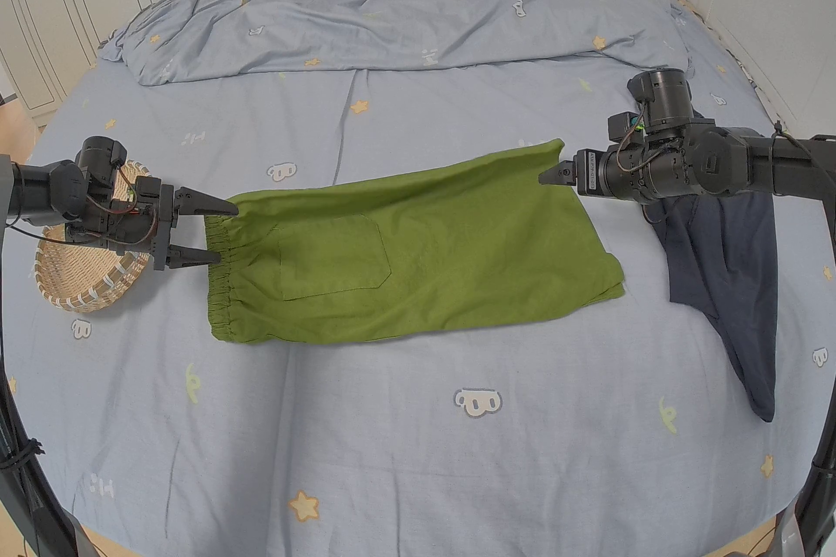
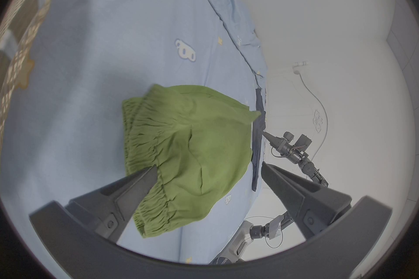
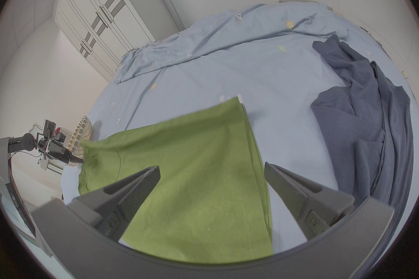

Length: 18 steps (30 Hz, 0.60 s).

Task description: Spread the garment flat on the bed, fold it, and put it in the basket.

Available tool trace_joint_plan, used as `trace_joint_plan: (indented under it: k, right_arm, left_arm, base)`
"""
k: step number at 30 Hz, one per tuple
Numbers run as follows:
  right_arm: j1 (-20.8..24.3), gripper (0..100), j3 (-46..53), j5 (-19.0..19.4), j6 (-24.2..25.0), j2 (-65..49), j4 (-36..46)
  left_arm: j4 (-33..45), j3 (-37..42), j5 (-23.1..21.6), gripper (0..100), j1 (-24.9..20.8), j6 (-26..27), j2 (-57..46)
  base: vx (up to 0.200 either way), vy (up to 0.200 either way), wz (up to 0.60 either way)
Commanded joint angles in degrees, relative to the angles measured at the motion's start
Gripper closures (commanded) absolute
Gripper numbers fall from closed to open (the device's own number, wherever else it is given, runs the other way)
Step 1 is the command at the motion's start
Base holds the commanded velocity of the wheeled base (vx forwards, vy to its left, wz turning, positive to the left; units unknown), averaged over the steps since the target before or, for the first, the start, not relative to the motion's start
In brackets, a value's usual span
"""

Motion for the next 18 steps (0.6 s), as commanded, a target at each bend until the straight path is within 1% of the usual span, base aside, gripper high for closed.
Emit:
trace_joint_plan:
  k: [1, 4, 5, 6, 7, 9, 13, 18]
  right_arm:
    - [0.51, 0, 0.89, -0.03, -0.01, -0.9, 0.05]
    - [0.6, 0, 2.04, -0.03, -0.01, -2.3, -0.03]
    - [0.69, 0, 2.65, -0.03, -0.01, -3.09, -0.03]
    - [0.69, 0, 2.65, -0.03, -0.01, -3.09, -0.03]
    - [0.78, 0, 4.32, 0.06, -0.01, -4.85, -0.12]
    - [1.13, 0, 5.99, 0.15, -0.01, -6.7, -0.12]
    - [1.39, 0, 9.33, 0.41, 0.08, -9.51, -0.12]
    - [1.39, 0, 15.48, 0.5, -0.01, -13.46, -0.91]
  left_arm:
    - [-1.24, -2.06, -0.02, 0, -0.98, -1.75, 1.18]
    - [-3.52, -4.17, 0.07, 0, -1.07, -5.88, 2.23]
    - [-5.28, -5.23, 0.07, 0, -1.24, -8.17, 2.94]
    - [-5.28, -5.23, 0.07, 0, -1.24, -8.17, 2.94]
    - [-9.41, -6.55, 0.33, 0, -1.07, -11.69, 4.87]
    - [-12.05, -6.55, 0.33, 0, -0.72, -13.88, 5.31]
    - [-14.51, -5.93, 0.42, 0, -0.54, -16.17, 5.31]
    - [-15.48, -5.93, 0.95, 0, -0.45, -16.34, 5.49]
  base:
    - [0.0, 0.0, 0.0]
    - [0.0, 0.0, 0.0]
    - [0.0, 0.0, 0.0]
    - [0.0, 0.0, 0.0]
    - [0.0, 0.0, 0.0]
    - [0.0, 0.0, 0.0]
    - [0.0, 0.0, 0.0]
    - [0.0, 0.0, 0.0]
